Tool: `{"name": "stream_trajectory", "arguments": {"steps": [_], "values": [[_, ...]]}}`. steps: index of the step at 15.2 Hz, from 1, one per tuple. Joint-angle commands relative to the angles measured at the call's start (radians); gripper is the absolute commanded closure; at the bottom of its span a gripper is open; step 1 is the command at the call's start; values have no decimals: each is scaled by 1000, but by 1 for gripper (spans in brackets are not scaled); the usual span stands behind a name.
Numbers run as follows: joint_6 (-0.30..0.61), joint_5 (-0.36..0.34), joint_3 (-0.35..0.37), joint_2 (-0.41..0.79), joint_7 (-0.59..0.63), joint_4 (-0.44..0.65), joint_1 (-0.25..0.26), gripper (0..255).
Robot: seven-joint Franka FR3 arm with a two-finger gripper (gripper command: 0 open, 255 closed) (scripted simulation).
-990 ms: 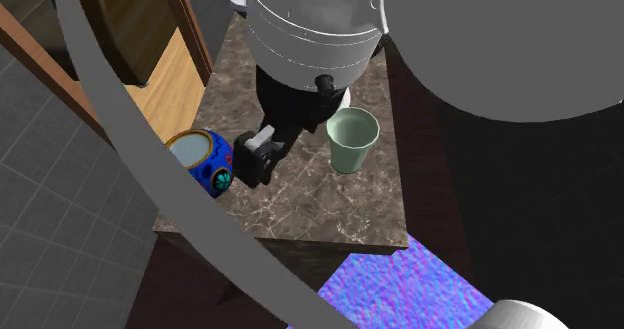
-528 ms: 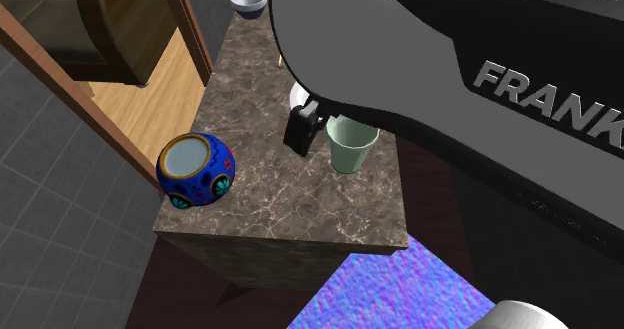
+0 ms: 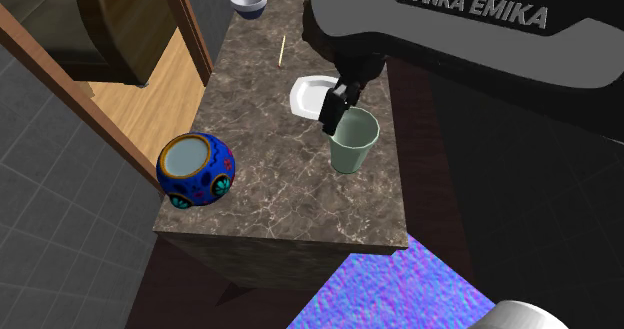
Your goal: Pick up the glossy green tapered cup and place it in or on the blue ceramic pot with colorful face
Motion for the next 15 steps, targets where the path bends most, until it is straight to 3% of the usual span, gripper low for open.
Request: {"name": "stream_trajectory", "arguments": {"steps": [1, 7, 12, 15], "values": [[19, 12, -46, 67, -66, 22, 2, 0], [39, 101, -166, 310, -273, 144, 2, 0], [24, 215, -218, 539, -448, 278, -38, 0], [63, 224, -211, 547, -454, 246, -39, 0]]}}
